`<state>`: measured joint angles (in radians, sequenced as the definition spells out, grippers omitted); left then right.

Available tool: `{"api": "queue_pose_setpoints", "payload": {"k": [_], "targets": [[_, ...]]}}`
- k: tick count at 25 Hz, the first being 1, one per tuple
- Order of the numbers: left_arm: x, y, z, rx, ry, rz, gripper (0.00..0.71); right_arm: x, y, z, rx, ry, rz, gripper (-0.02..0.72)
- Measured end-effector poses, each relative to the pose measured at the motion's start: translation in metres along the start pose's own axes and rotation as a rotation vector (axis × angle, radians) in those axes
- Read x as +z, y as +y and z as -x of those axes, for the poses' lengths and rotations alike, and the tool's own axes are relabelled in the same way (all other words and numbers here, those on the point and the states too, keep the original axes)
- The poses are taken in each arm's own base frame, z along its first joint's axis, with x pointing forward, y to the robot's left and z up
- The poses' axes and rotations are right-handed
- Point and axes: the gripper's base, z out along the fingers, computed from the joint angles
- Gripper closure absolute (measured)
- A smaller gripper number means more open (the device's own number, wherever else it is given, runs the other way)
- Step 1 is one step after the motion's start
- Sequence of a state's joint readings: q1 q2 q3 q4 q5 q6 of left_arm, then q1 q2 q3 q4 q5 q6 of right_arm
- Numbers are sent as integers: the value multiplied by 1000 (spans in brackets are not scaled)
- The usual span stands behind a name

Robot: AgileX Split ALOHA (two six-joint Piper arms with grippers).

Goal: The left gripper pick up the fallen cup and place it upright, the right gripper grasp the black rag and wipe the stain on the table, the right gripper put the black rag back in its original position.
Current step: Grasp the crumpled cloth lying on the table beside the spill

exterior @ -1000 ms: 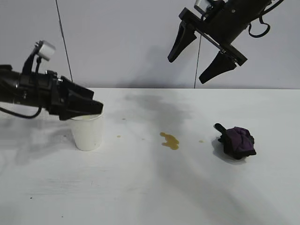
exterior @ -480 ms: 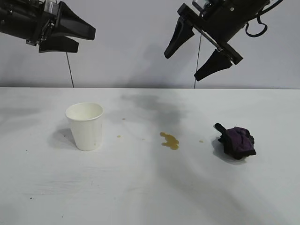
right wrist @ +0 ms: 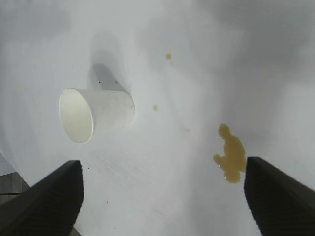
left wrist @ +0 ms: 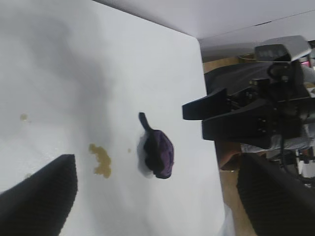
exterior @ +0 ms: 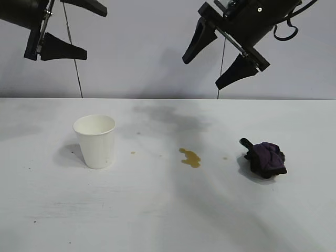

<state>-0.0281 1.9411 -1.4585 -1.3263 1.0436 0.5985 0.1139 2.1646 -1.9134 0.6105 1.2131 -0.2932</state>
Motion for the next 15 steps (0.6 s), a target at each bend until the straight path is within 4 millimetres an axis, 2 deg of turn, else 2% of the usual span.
{"api": "queue_pose_setpoints", "payload": {"k": [11, 15], "targets": [[-1, 16, -5, -104, 45, 174, 74, -7, -5, -2, -36, 17, -101, 93], [-2, 16, -5, -113, 45, 181, 74, -9, -17, -5, -49, 53, -240, 93]]}}
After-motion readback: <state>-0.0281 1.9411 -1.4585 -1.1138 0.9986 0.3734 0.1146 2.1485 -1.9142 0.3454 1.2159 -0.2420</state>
